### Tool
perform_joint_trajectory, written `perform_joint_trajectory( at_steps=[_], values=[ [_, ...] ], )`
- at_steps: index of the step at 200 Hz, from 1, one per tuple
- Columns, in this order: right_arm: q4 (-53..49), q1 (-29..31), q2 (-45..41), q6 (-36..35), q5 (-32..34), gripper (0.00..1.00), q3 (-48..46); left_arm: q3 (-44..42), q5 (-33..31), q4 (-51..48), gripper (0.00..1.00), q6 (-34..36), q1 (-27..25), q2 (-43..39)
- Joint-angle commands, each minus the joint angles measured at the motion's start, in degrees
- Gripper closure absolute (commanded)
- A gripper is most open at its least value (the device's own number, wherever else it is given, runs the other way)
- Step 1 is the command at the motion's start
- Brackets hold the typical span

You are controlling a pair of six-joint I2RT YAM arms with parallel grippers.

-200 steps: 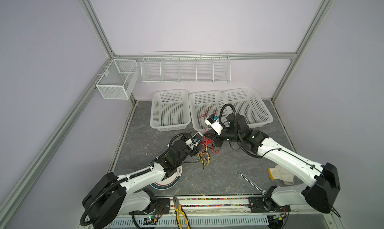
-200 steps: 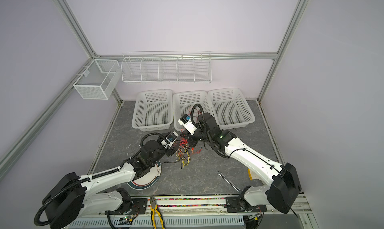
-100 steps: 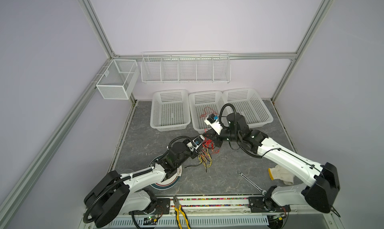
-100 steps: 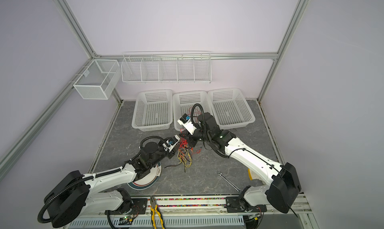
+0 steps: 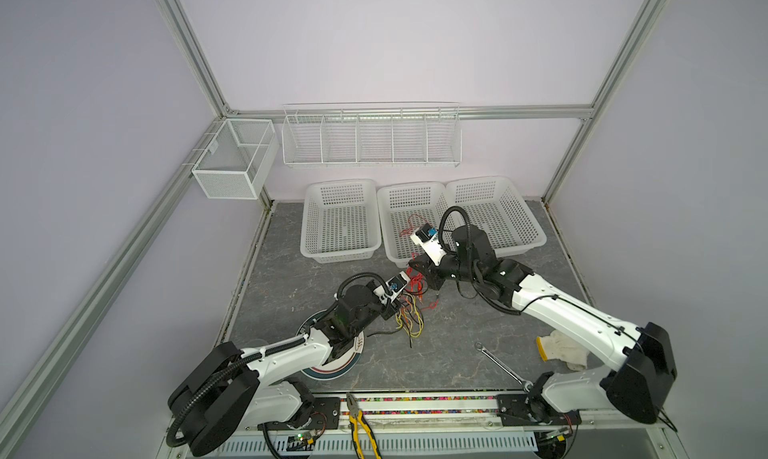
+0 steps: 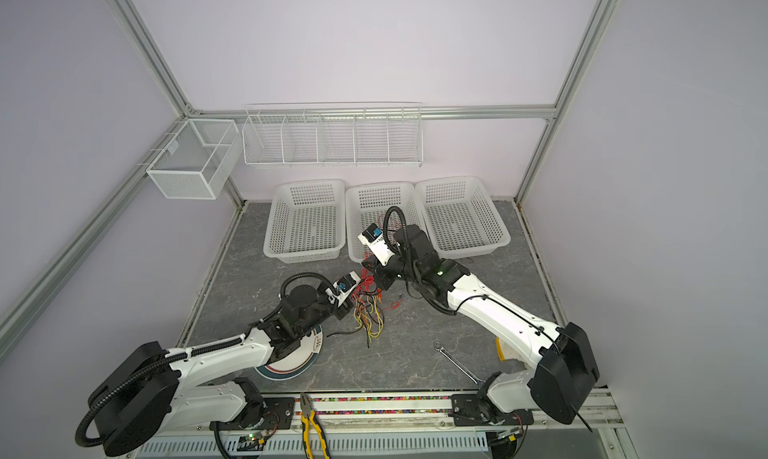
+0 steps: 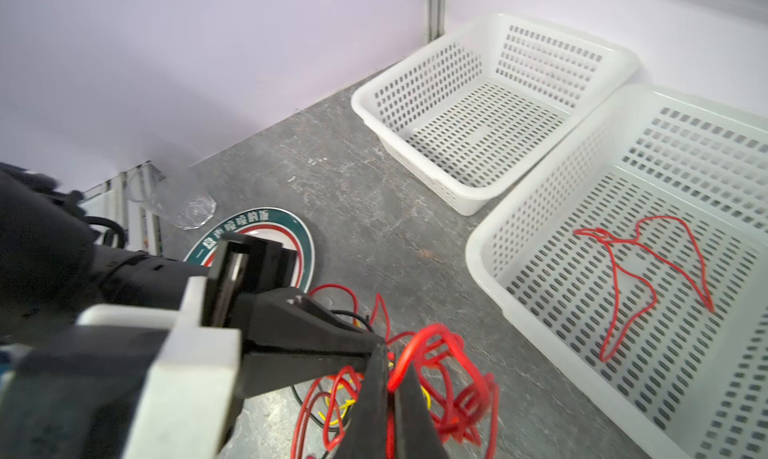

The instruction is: Untangle the cables

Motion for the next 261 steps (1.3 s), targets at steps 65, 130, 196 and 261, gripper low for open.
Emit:
perform_joint_trajectory(
  at_steps=[65,130,196,261],
  values=[
    [3.58,-4.94,-1.53,9.99,21.72,0.93,-11.02,3.17,-12.35,-3.00,1.00,-8.52,0.23,-2.96],
    [3.37,-9.56,0.11,17.40,30.86,0.94,-17.59,6.39,-21.00,-11.03,1.00,-12.33,0.50,-9.67],
    [3.31,-10.85,4.09,18.60,33.71,0.93,-17.81,7.76,-25.01,-19.03,1.00,-15.81,0.75,-19.94],
    [2.10,-12.50,5.71,19.81,37.76,0.93,-17.90,17.18,-31.44,-33.39,1.00,-19.54,1.02,-28.51]
  ],
)
